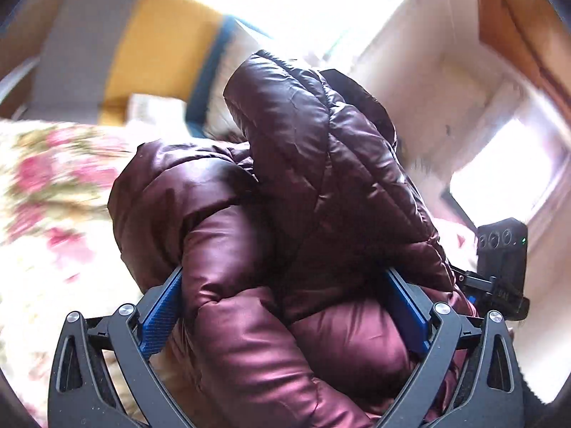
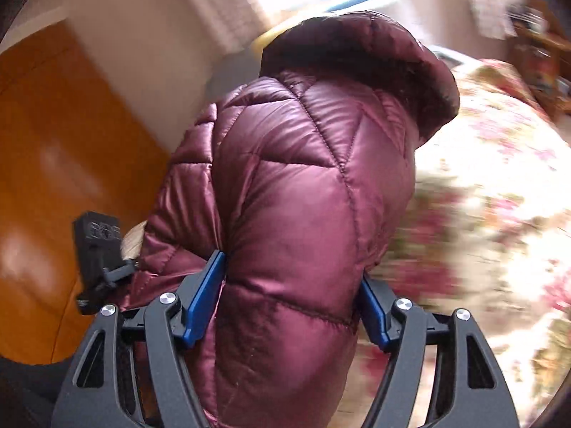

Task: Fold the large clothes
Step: 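Set the rolled jacket down on the bed and open both grippers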

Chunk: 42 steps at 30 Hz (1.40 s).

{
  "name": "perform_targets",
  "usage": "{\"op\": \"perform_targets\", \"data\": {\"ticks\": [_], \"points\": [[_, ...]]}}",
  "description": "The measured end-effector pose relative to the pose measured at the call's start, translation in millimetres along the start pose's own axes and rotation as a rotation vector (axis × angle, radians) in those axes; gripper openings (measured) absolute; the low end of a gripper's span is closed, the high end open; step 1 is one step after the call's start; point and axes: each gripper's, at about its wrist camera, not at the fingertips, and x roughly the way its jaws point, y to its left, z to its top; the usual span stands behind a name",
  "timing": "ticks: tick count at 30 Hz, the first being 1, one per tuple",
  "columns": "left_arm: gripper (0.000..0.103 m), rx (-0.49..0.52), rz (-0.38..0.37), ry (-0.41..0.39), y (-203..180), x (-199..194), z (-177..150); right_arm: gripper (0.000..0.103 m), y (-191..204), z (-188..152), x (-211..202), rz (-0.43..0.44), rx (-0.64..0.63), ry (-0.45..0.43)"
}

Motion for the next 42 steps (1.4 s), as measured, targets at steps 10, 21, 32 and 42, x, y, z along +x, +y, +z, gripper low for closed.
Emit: {"op": "perform_targets", "data": {"ticks": [10,21,32,42], "points": [[0.100,0.144,0.201,-0.001,-54,22,-23,0.100,-40,-27,-33,-0.212,0.023,-0.046],[0.100,0.140,0.236,-0.079,-49,-27,-29,0.092,76,52,40,-0.390,-0.205,-0.113],[0.100,0.037,0.307,-0.098,-13,-61,-44,0.094,94,40,134,-0.590,-0.353,-0.048],[0.100,0.077,0.415,-0.151,-38,-91,-45,0.101,103,20,71,-0.606,-0.272,-0.171]]}}
